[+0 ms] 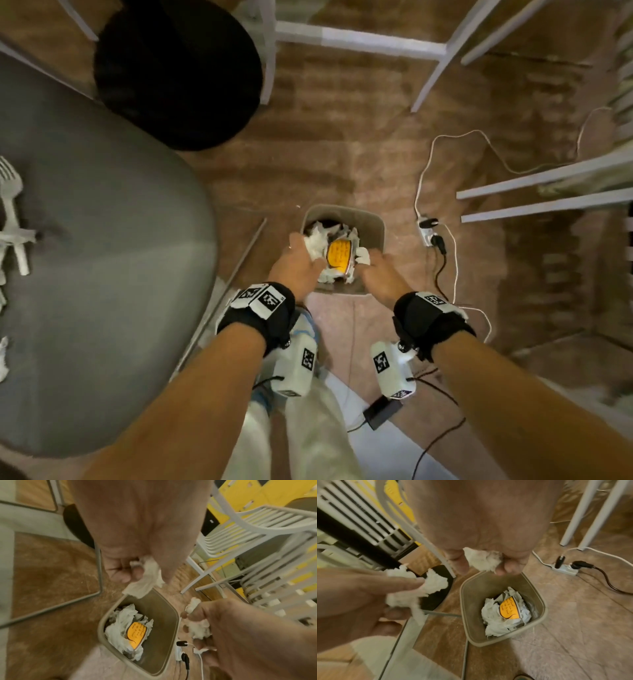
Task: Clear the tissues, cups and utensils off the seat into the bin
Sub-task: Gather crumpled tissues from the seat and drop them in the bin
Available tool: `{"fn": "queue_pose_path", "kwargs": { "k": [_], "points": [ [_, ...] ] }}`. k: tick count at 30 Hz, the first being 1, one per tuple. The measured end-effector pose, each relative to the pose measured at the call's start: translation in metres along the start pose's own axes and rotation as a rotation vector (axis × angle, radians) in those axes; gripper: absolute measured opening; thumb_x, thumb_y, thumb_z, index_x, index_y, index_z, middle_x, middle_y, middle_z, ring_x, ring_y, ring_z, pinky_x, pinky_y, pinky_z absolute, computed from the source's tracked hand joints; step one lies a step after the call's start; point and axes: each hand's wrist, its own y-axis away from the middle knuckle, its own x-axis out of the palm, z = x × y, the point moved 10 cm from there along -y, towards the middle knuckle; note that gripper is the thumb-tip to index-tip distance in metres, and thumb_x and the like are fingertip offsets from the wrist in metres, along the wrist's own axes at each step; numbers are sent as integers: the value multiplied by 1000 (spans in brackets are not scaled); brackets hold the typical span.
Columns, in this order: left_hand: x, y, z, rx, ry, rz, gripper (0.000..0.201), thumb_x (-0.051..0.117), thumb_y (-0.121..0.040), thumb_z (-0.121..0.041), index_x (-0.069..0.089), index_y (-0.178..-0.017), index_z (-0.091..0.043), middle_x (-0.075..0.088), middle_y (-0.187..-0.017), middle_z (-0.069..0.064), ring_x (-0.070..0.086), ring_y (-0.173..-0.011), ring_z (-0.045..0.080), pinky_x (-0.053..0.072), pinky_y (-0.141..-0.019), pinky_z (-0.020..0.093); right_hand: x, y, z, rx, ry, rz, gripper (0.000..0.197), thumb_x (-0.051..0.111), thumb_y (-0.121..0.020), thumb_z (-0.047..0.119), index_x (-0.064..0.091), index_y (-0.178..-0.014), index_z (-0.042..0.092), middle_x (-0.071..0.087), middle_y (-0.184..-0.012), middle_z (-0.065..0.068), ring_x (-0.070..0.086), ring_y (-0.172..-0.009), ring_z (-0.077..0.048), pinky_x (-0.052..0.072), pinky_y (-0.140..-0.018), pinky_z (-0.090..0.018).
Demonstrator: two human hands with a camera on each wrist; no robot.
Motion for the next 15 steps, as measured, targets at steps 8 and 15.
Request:
{"fn": "queue_pose_path", "kwargs": {
  "k": [8, 15],
  "points": [
    [62, -41, 6, 72, -86, 348, 77, 45, -98, -18, -9, -151, -34, 14, -161, 8, 53, -98, 17, 44, -85, 28, -6, -7, 4, -10, 195, 77, 76, 46, -97, 21, -6, -152, 15, 29, -154, -12, 40, -134, -32, 37, -102, -33],
    [-2, 39, 16, 117, 212, 171, 34, 54, -93, -12, 63, -123, -27, 61, -130, 1, 58, -118, 17, 44, -100, 25, -11, 33, 52, -124, 272, 47, 50, 53, -89, 17, 45, -137, 21, 47, -142, -8, 49, -126, -29, 42, -104, -43]
  ]
}}
